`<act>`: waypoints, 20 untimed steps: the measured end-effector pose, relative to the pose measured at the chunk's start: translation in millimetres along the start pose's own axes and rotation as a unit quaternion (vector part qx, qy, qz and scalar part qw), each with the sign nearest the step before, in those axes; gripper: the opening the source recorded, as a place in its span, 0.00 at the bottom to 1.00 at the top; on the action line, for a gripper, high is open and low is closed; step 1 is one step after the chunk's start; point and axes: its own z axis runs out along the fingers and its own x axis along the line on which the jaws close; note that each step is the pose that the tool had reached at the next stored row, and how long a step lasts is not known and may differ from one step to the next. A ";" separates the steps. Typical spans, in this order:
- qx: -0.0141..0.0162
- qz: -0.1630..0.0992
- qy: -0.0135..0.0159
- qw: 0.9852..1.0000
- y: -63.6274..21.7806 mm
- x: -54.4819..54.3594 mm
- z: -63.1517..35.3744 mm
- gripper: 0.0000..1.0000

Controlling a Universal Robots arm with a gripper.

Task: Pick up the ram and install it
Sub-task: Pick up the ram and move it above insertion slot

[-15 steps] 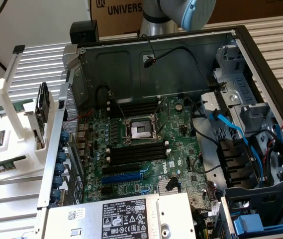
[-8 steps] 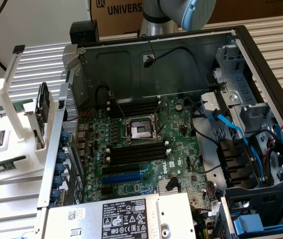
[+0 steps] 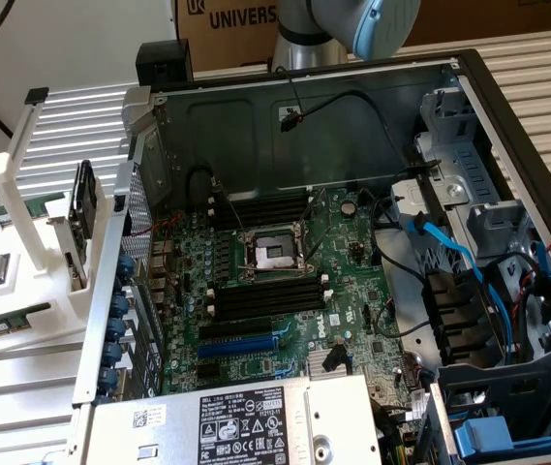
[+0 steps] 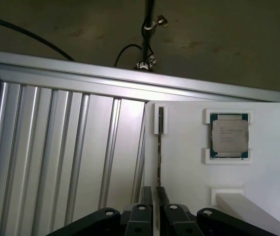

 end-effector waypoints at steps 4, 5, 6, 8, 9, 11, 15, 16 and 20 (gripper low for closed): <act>0.000 0.000 0.000 1.000 0.0 0.0 0.0 0.18; 0.000 0.000 0.000 1.000 0.0 0.0 0.0 0.20; 0.000 0.000 0.000 1.000 0.0 0.0 0.0 0.26; 0.000 0.000 0.000 1.000 0.0 0.0 0.0 0.26; 0.000 0.000 0.000 1.000 0.0 0.0 0.0 0.26; 0.000 0.000 0.000 1.000 0.0 0.0 0.0 0.26; 0.000 0.000 0.000 1.000 -0.1 0.0 0.4 0.26; 0.000 0.000 0.000 1.000 -0.1 -0.1 1.0 0.26; 0.000 0.000 0.000 1.000 -0.2 -0.1 1.9 0.26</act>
